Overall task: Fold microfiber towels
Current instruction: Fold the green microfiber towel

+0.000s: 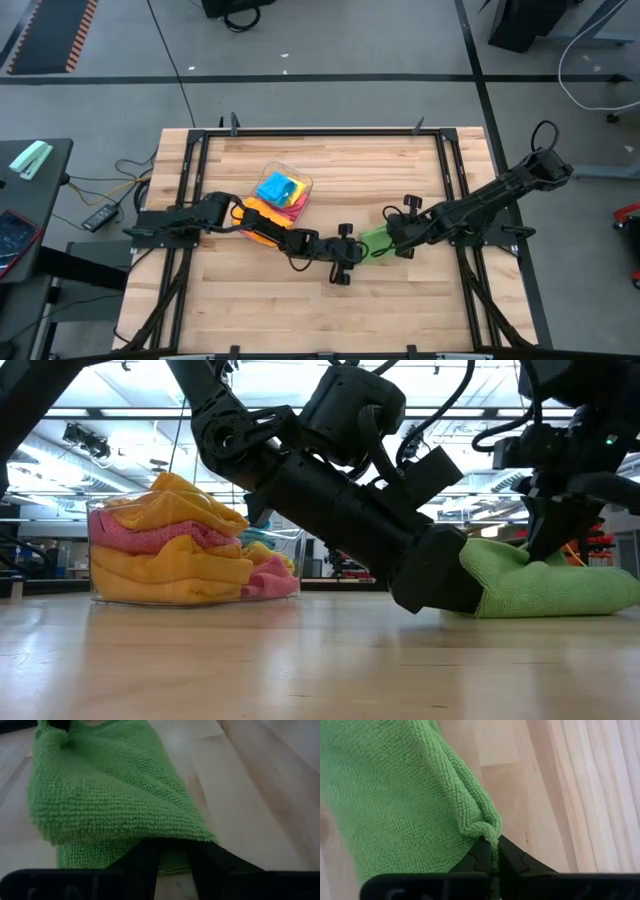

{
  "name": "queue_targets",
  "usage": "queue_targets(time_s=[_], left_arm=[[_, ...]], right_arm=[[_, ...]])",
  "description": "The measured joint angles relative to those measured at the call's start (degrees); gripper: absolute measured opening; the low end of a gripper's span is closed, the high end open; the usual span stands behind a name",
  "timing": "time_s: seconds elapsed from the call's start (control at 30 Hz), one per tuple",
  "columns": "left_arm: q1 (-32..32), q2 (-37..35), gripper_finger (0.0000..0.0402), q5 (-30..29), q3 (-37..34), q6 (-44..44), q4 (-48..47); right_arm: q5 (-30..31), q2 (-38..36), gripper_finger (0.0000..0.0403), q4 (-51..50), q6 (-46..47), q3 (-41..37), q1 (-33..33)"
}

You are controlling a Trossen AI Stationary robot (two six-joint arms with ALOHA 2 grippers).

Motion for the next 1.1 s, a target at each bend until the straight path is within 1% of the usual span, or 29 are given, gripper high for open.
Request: queue_targets(time_s=[0.1,0.2,0.33,0.43,0.5,0.57,0.63,0.87,0.93,1.03,1.1], left_arm=[[0.0,0.0,0.0107,0.01,0.0,-0.64,-0.03],[0.0,0.0,0.0107,0.01,0.0,-0.91,-0.04],[0.0,0.0,0.0107,0.01,-0.04,-0.98,0.1],[0.0,-0.01,0.0107,0.01,-0.04,-1.53,0.16],[0.0,-0.09,0.0107,0.03,-0.07,-2.31,0.12],[0.0,-0.09,0.0107,0.03,-0.07,-2.44,0.19],[0.0,-0.09,0.0107,0.03,-0.07,-2.46,0.21],[0.07,-0.11,0.0107,0.05,-0.07,-4.37,0.28],[0.07,-0.11,0.0107,0.03,-0.07,-4.27,0.29],[0.07,-0.13,0.0107,0.05,-0.07,-4.11,0.32],[0.09,-0.13,0.0107,0.05,-0.07,-4.1,0.34]], right_arm=[[-1.25,0.0,0.0039,-0.21,-0.56,0.0,-0.66],[-2.31,-0.29,0.0083,-1.14,-0.6,0.06,-0.98],[-2.75,-2.74,0.0138,-7.56,-0.03,3.89,-0.44],[-2.15,-5.53,0.0159,-7.93,-1.38,6.14,1.9],[-2.48,-7.43,0.0165,-3.49,-5.15,6.23,4.65],[-2.63,-8.57,0.0167,4.38,-8.57,5.0,7.37],[-2.84,-8.52,0.0166,12.56,-10.94,2.2,9.19],[-3.1,-3.37,0.0157,34.99,-12.42,-10.13,9.45],[-1.69,-2.2,0.0156,37.49,-12.27,-12.06,8.52],[2.48,-1.89,0.0156,37.5,-9.81,-13.44,5.2],[2.84,-1.9,0.0156,37.46,-9.07,-14.06,2.54]])
